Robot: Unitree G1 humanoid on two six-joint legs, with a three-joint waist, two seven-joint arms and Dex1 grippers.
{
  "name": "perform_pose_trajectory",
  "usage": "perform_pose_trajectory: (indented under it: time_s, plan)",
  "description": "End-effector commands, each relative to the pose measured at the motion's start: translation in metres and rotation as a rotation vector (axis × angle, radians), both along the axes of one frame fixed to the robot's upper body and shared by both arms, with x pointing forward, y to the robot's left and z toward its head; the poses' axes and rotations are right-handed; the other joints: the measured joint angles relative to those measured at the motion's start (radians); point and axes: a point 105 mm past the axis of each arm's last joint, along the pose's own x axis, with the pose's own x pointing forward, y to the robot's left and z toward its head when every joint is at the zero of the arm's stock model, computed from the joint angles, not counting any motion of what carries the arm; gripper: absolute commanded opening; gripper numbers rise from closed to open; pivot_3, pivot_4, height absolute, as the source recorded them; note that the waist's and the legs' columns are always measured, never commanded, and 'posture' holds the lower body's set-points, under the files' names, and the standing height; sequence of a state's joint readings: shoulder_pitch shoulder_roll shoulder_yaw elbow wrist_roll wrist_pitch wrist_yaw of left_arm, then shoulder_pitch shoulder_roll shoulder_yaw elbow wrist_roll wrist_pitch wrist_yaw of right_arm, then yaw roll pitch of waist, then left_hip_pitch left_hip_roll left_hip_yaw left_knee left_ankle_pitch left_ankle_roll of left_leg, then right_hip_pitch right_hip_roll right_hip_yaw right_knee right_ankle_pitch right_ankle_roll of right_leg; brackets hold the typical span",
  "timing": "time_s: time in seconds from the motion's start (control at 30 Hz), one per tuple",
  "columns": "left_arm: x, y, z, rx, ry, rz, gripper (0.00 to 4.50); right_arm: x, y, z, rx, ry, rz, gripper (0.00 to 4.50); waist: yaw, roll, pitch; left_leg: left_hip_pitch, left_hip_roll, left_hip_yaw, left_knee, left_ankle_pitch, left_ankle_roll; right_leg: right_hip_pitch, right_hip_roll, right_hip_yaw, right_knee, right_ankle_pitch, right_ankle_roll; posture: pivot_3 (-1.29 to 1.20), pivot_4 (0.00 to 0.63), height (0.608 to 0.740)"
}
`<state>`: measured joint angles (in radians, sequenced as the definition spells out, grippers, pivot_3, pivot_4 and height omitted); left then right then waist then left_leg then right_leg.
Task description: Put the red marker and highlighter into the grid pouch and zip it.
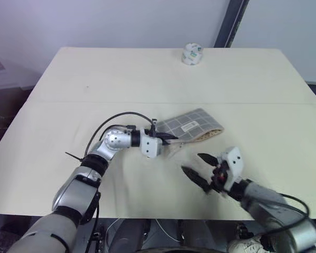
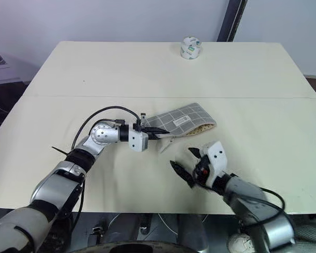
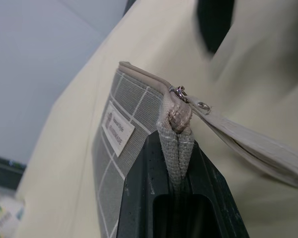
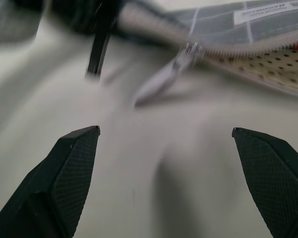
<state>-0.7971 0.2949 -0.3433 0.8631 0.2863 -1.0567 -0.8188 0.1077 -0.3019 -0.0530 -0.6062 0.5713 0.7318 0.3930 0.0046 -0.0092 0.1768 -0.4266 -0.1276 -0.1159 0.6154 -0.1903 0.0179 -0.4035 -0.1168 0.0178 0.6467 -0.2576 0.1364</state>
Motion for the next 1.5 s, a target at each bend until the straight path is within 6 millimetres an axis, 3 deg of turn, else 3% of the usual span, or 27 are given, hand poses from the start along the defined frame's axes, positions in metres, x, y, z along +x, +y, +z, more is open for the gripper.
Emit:
perform_pose_trajectory:
  time_s: [0.03, 0.17, 0.27, 0.3, 0.37, 0.47, 0.5, 0.77, 0.9, 1.0, 1.2, 1.33, 1.4, 1.43, 1.5]
  plan:
    - [0.003, -0.001, 0.011, -0.015, -0.061, 0.0, 0.0, 0.011, 0.006, 0.0, 0.055, 0.032, -0.031, 4.42, 0.003, 0.0, 0.0, 0.0, 0.0, 0.0, 0.0, 0.0, 0.0, -0.002, 0.0, 0.0, 0.0, 0.0, 0.0, 0.0, 0.15, 0.74]
    - [0.006, -0.003, 0.016, -0.038, -0.074, 0.016, 0.0, 0.021, 0.027, 0.005, 0.124, 0.045, 0.019, 4.42, 0.006, 0.0, 0.0, 0.0, -0.001, -0.001, -0.001, 0.0, 0.0, -0.004, 0.0, -0.001, 0.0, 0.0, 0.0, 0.0, 0.15, 0.74]
    - [0.006, -0.004, 0.017, -0.048, -0.083, 0.022, 0.0, 0.026, 0.031, 0.004, 0.135, 0.06, 0.034, 3.63, 0.007, 0.0, 0.0, 0.0, -0.001, -0.001, -0.002, 0.0, 0.0, -0.004, 0.0, -0.001, 0.0, 0.0, 0.0, 0.0, 0.15, 0.74]
    - [0.006, -0.005, 0.018, -0.052, -0.085, 0.022, 0.0, 0.027, 0.032, 0.004, 0.133, 0.06, 0.04, 2.93, 0.007, 0.0, 0.0, 0.0, -0.001, -0.001, -0.002, 0.0, 0.0, -0.004, 0.0, -0.001, 0.0, 0.0, 0.0, 0.0, 0.15, 0.74]
    - [0.006, -0.005, 0.019, -0.063, -0.085, 0.027, 0.0, 0.029, 0.031, 0.004, 0.125, 0.057, 0.034, 2.18, 0.006, 0.0, 0.0, 0.0, -0.001, -0.001, -0.002, 0.0, 0.0, -0.004, 0.0, -0.001, 0.0, 0.0, 0.0, 0.0, 0.15, 0.74]
    - [0.006, -0.003, 0.02, -0.071, -0.086, 0.033, 0.0, 0.031, 0.024, 0.005, 0.107, 0.044, 0.012, 0.44, 0.006, 0.0, 0.0, 0.0, -0.001, -0.001, -0.001, 0.0, 0.0, -0.004, 0.0, -0.001, 0.001, 0.0, 0.0, 0.0, 0.15, 0.74]
    - [0.007, -0.002, 0.02, -0.072, -0.086, 0.036, 0.0, 0.031, 0.019, 0.004, 0.09, 0.041, 0.004, 0.09, 0.006, 0.0, 0.0, 0.0, -0.001, -0.001, -0.001, 0.0, 0.0, -0.004, 0.0, -0.001, 0.001, 0.0, 0.0, 0.0, 0.15, 0.74]
    - [0.012, 0.011, 0.021, -0.081, -0.073, 0.079, 0.0, 0.031, -0.036, -0.002, -0.106, 0.021, -0.081, 0.03, 0.008, 0.0, 0.0, 0.0, -0.001, -0.001, -0.001, 0.0, 0.0, -0.004, 0.0, -0.001, 0.001, 0.0, 0.0, 0.0, 0.15, 0.74]
    - [0.013, 0.016, 0.021, -0.085, -0.062, 0.086, 0.0, 0.031, -0.06, 0.001, -0.19, 0.002, -0.108, 0.03, 0.007, 0.0, 0.0, 0.0, -0.001, 0.0, -0.001, 0.0, 0.0, -0.002, 0.0, -0.001, 0.001, 0.0, 0.001, 0.0, 0.15, 0.74]
    - [0.012, 0.025, 0.017, -0.069, -0.045, 0.094, 0.0, 0.036, -0.095, 0.012, -0.255, -0.036, -0.189, 0.03, 0.006, 0.0, 0.0, 0.0, -0.001, 0.0, -0.001, 0.0, 0.0, -0.001, 0.0, -0.001, 0.001, 0.0, 0.001, 0.0, 0.15, 0.74]
    - [0.014, 0.037, 0.014, -0.065, -0.012, 0.116, 0.0, 0.038, -0.135, 0.016, -0.339, -0.044, -0.268, 0.03, 0.007, 0.0, 0.0, 0.0, -0.001, 0.0, -0.001, 0.0, 0.0, -0.001, 0.0, -0.001, 0.001, 0.0, 0.001, 0.0, 0.15, 0.74]
    - [0.017, 0.045, 0.013, -0.061, 0.021, 0.143, 0.0, 0.037, -0.149, 0.015, -0.377, -0.043, -0.288, 0.03, 0.007, 0.0, 0.0, 0.0, -0.001, 0.0, 0.0, 0.0, 0.0, 0.0, -0.001, -0.001, 0.001, 0.0, 0.001, 0.0, 0.15, 0.74]
    - [0.02, 0.047, 0.012, -0.078, 0.077, 0.163, 0.0, 0.036, -0.145, 0.016, -0.345, -0.043, -0.27, 0.03, 0.007, 0.0, 0.0, 0.0, -0.001, 0.0, 0.0, 0.0, 0.0, 0.0, -0.001, -0.001, 0.001, 0.0, 0.001, 0.0, 0.15, 0.74]
    - [0.022, 0.047, 0.013, -0.102, 0.118, 0.178, 0.0, 0.036, -0.139, 0.017, -0.309, -0.042, -0.243, 0.35, 0.007, 0.0, 0.0, 0.0, -0.001, 0.0, 0.0, 0.0, 0.0, 0.0, -0.001, -0.001, 0.001, 0.0, 0.001, 0.0, 0.15, 0.74]
    - [0.026, 0.047, 0.015, -0.156, 0.176, 0.211, 0.72, 0.035, -0.128, 0.018, -0.28, -0.052, -0.203, 1.05, 0.006, 0.0, 0.0, 0.0, -0.001, 0.0, 0.0, 0.0, 0.0, 0.0, -0.001, -0.001, 0.001, 0.0, 0.001, 0.0, 0.15, 0.74]
